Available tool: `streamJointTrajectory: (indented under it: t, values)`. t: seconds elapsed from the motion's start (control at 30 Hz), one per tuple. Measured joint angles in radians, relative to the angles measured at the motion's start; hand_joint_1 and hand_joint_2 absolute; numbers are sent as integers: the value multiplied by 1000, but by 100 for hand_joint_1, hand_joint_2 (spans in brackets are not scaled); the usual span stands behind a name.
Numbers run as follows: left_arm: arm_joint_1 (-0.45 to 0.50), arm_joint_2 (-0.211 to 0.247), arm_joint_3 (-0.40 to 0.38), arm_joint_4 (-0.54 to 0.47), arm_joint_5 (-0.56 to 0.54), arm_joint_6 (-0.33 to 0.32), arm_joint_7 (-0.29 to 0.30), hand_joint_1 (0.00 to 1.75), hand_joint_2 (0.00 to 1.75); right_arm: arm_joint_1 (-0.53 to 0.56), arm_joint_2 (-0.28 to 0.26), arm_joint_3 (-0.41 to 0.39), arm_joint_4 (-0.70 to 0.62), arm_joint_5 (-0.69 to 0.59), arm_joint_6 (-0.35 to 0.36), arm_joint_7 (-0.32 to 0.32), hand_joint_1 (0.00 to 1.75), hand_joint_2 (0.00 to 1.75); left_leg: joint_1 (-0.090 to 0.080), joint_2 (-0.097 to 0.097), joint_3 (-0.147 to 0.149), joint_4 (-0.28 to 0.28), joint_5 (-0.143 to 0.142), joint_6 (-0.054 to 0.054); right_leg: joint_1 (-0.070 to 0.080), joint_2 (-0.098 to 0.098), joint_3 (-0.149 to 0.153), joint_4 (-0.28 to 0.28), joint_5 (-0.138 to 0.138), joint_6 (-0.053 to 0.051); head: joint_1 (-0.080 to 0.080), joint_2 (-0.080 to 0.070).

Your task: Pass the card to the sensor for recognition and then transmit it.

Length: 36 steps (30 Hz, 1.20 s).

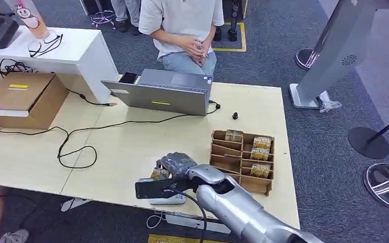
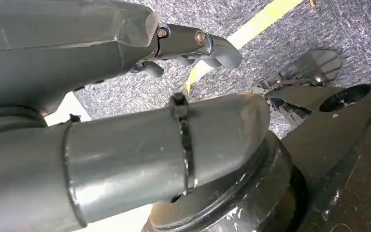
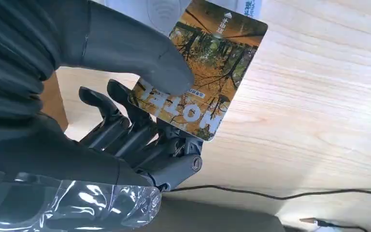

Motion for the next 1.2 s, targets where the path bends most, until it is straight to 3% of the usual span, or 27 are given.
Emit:
streamJointTrajectory:
  t: [0.67, 1.2]
  values:
    - [-2, 2, -29, 0, 36, 0, 19, 0, 0, -14, 10, 8, 29, 52, 57, 25, 175, 175, 0, 0, 0, 0, 0, 0, 0, 0, 0, 0, 0, 0, 0, 0]
    - [3, 2, -53, 0, 87, 0, 29, 0, 0, -16, 24, 48, 29, 147, 48, 52, 175, 175, 0, 0, 0, 0, 0, 0, 0, 0, 0, 0, 0, 0, 0, 0]
